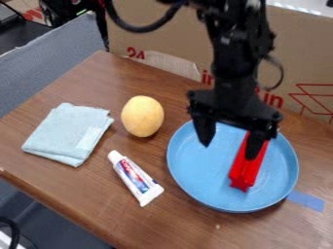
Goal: Move the red object from the blue plate to the table
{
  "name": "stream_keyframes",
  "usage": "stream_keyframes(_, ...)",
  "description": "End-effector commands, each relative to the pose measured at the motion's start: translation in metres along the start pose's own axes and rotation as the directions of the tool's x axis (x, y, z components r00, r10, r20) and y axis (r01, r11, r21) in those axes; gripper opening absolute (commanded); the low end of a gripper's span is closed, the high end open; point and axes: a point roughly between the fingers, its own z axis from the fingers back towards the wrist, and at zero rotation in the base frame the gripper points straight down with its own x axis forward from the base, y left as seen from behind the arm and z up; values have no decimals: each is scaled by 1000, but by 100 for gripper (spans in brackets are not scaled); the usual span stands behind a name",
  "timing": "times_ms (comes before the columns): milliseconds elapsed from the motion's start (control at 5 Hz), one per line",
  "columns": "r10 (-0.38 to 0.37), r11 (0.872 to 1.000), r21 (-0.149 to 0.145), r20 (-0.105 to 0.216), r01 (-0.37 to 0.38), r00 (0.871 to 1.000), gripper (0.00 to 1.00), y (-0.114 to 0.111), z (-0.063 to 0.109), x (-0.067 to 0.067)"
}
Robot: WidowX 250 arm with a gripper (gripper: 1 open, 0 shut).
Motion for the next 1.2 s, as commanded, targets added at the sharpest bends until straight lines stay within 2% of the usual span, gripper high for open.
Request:
stream_keyframes(0, 5, 1000, -5, 45, -4, 999, 100, -3, -5, 14)
stream_keyframes(200, -19, 1000, 9, 15, 19, 1000, 100, 4, -30, 12)
stream_keyframes(400, -25, 999, 36, 20, 25, 999, 100, -2, -30, 15)
stream_keyframes(600, -34, 999, 25, 21, 34, 999, 100, -2, -22, 17)
stream_keyframes(800, -43, 999, 20, 13, 43, 999, 100, -4, -17, 4)
stream_keyframes(1000, -31, 999, 18, 25, 31, 999, 100, 2, -12, 13)
